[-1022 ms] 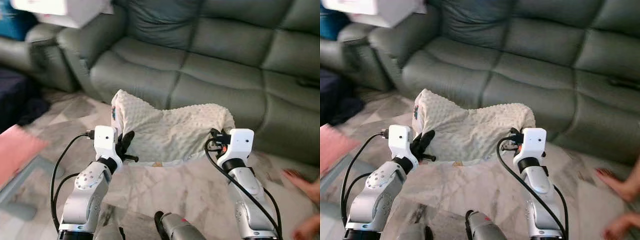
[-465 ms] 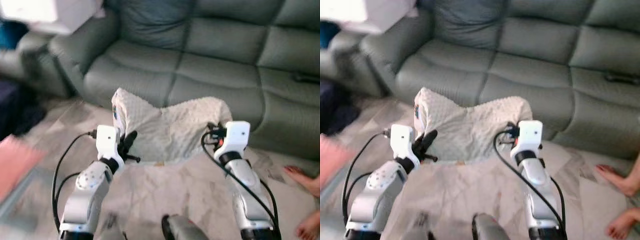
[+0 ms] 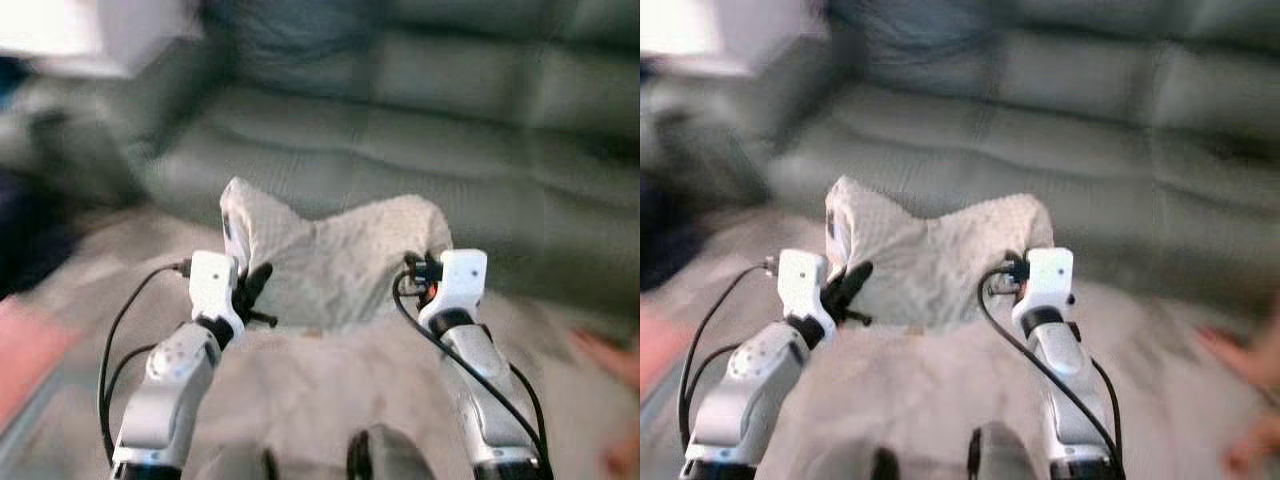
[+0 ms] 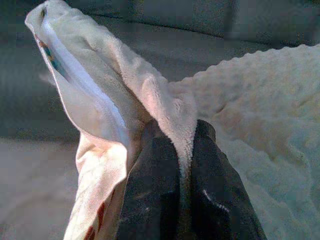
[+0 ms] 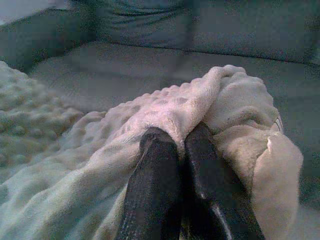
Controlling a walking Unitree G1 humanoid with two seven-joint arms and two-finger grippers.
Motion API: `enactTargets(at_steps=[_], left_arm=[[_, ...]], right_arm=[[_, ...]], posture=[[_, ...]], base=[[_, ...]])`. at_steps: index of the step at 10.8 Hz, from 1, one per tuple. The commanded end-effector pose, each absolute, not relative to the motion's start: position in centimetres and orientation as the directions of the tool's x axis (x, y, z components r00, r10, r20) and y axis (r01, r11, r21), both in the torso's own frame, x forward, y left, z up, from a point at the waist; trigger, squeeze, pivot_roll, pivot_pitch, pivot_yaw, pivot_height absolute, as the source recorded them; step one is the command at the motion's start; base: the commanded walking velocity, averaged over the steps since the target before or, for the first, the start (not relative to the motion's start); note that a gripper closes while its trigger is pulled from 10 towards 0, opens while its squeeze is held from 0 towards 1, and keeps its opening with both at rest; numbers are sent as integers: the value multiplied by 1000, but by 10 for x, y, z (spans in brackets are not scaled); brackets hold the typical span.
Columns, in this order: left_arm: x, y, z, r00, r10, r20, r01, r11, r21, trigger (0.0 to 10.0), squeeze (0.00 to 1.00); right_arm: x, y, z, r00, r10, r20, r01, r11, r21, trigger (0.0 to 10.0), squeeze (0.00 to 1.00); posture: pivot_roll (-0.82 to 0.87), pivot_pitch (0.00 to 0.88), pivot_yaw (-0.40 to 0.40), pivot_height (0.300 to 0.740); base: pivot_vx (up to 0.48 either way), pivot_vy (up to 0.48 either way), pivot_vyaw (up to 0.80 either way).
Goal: Move the pillow to the sofa
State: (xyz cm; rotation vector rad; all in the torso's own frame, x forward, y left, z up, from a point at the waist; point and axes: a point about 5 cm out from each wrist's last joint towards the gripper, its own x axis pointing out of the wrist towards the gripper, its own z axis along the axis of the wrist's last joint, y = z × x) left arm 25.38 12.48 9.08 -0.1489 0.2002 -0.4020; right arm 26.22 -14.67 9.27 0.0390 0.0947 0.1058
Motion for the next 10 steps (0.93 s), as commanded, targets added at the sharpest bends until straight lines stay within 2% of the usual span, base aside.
enactTargets(at_steps=[1, 5, 10], left_arm=[[253, 106, 98, 872, -474, -123, 446, 873, -197, 10000, 0], [252, 105, 98, 869, -479, -126, 452, 870, -198, 10000, 0], [257, 103, 100, 867, -484, -120, 458, 868, -192, 10000, 0]], right_arm=[[261, -157, 96, 994, 81, -79, -79, 997, 27, 10000, 0], [259, -155, 94, 993, 81, -86, -79, 997, 26, 10000, 0], [257, -153, 94, 993, 89, -83, -86, 996, 38, 10000, 0]], posture=[[-93, 149, -16, 740], [-93, 155, -16, 740], [-92, 162, -10, 740]], base=[[281, 0, -800], [285, 0, -800], [292, 0, 0]])
